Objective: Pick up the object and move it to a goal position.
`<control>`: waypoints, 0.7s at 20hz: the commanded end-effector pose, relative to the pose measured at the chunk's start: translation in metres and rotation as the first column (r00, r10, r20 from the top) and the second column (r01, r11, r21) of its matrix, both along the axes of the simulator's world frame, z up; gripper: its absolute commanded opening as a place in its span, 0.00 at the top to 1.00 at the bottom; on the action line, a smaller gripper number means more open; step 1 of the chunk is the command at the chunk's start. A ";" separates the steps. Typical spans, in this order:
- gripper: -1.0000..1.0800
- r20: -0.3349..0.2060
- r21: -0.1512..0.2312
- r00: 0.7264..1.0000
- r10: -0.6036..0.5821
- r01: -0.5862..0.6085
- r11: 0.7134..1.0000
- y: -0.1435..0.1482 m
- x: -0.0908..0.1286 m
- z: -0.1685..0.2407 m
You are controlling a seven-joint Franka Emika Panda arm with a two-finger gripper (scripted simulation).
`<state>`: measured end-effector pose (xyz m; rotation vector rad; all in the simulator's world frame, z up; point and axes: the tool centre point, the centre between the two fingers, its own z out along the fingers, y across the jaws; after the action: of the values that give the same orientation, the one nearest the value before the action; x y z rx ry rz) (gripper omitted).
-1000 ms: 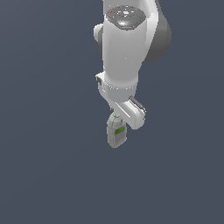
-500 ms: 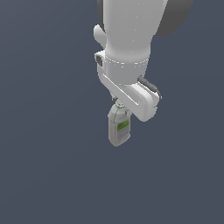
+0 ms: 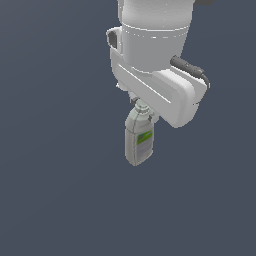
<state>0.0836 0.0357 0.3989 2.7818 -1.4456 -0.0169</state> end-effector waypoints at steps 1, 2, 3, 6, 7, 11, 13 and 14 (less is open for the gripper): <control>1.00 0.013 0.001 1.000 0.000 0.000 1.000 0.001 0.004 0.019; 1.00 0.013 0.001 1.000 0.000 0.000 1.000 0.001 0.005 0.023; 1.00 0.013 0.001 1.000 0.000 0.000 1.000 0.002 0.006 0.027; 1.00 0.013 0.001 1.000 0.000 0.000 1.000 0.003 0.009 0.037; 1.00 0.013 0.001 1.000 0.000 0.000 1.000 0.003 0.010 0.040; 1.00 0.013 0.001 1.000 0.000 0.000 1.000 0.004 0.013 0.049; 1.00 0.013 0.001 1.000 0.000 0.000 1.000 0.004 0.014 0.052; 1.00 0.013 0.001 1.000 0.000 0.000 1.000 0.004 0.014 0.053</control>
<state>0.0975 0.0399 0.4419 2.7814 -1.4456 -0.0182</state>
